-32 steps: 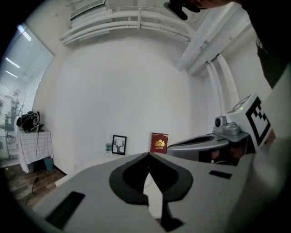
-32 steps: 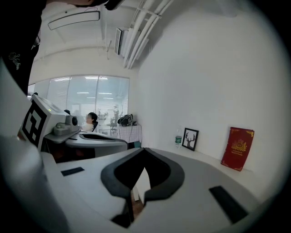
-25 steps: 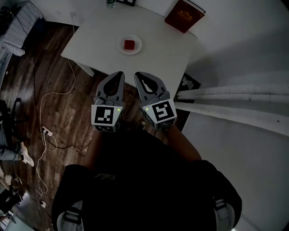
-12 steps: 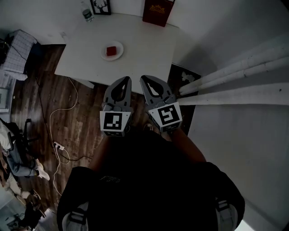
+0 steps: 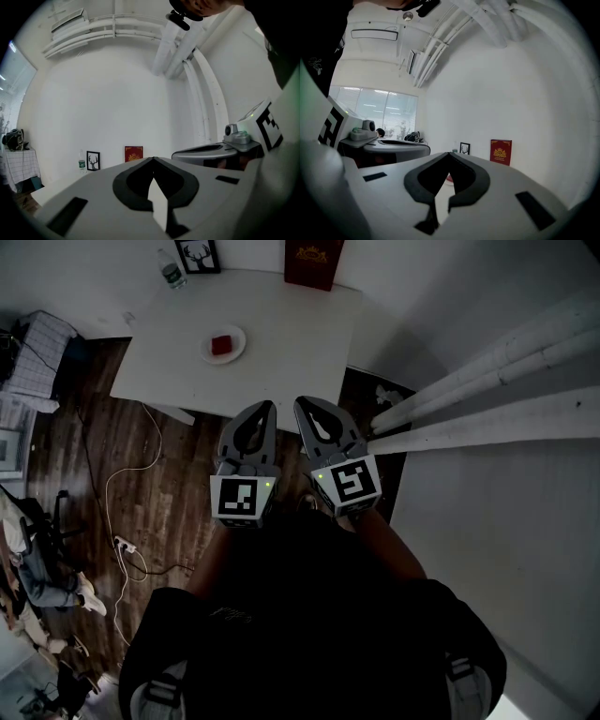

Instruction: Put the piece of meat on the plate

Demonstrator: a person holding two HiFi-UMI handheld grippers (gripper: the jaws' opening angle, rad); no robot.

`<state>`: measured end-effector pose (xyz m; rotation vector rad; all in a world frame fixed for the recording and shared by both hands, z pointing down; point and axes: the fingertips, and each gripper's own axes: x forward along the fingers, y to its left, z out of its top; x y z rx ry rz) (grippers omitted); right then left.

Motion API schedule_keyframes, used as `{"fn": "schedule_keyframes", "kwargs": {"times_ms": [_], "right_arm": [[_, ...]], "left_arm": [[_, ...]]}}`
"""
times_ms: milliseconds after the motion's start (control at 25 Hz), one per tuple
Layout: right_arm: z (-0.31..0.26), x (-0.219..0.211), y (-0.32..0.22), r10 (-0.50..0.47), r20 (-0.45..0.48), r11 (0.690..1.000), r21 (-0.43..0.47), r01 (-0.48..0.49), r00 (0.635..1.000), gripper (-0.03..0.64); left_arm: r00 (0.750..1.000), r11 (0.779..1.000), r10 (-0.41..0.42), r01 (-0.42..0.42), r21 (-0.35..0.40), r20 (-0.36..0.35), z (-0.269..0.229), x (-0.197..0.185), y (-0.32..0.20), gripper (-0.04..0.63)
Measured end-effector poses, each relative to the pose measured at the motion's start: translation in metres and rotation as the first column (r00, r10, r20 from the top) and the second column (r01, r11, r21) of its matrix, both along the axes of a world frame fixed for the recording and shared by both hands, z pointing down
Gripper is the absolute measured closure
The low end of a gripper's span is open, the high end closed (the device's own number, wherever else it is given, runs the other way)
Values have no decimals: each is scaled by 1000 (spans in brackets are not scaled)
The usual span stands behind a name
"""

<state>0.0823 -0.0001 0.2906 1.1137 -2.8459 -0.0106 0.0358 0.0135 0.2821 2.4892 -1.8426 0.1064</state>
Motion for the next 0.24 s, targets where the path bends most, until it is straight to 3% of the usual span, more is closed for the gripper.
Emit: {"fn": "schedule_keyframes", "kwargs": {"times_ms": [240], "right_arm": [[-3,2,12,-2,31,1000,-24,3,1000,597]], "left_arm": [[1000,1000,8,-8,-22,-8,11,6,10,592]]}}
